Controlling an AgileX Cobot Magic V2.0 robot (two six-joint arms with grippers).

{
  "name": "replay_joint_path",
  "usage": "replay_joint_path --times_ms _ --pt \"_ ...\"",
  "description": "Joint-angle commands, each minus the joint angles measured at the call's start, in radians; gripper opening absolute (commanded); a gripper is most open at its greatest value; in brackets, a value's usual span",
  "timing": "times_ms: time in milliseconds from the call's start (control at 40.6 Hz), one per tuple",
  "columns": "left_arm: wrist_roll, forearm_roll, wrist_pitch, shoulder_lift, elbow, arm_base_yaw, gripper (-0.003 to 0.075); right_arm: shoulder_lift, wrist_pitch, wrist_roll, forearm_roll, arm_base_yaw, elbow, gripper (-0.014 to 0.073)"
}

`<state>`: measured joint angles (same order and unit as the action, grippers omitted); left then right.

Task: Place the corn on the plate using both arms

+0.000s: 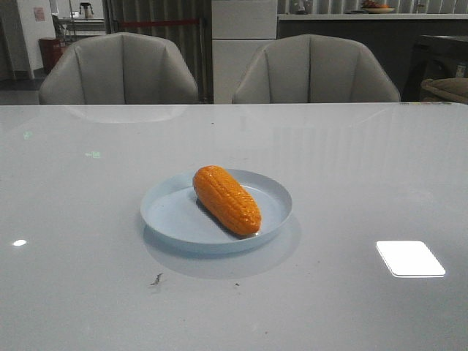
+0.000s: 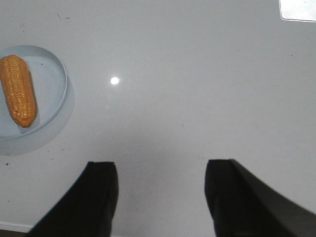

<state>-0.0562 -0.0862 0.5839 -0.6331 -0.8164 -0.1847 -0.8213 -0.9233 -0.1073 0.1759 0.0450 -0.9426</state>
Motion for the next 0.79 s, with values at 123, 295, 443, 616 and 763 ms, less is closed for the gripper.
replay_joint_path --times_ms 123,295,443,616,763 --pt "0.0 0.144 -0.319 0.217 0.249 0.086 0.009 0.008 0.06 -0.006 0.004 0.007 -0.027 0.0489" --pt "0.0 0.137 -0.498 0.388 0.503 0.091 0.009 0.008 0.06 -0.006 0.004 0.007 -0.027 0.0489" --pt "0.0 0.137 -0.684 0.545 0.691 0.091 0.009 0.008 0.06 -0.006 0.004 0.007 -0.027 0.0489" --pt "0.0 0.125 -0.836 0.647 0.826 0.091 0.009 0.008 0.063 -0.006 0.004 0.007 -0.027 0.0489" --pt "0.0 0.117 -0.774 0.641 0.826 0.091 0.009 0.008 0.052 -0.006 0.004 0.007 -0.027 0.0489"
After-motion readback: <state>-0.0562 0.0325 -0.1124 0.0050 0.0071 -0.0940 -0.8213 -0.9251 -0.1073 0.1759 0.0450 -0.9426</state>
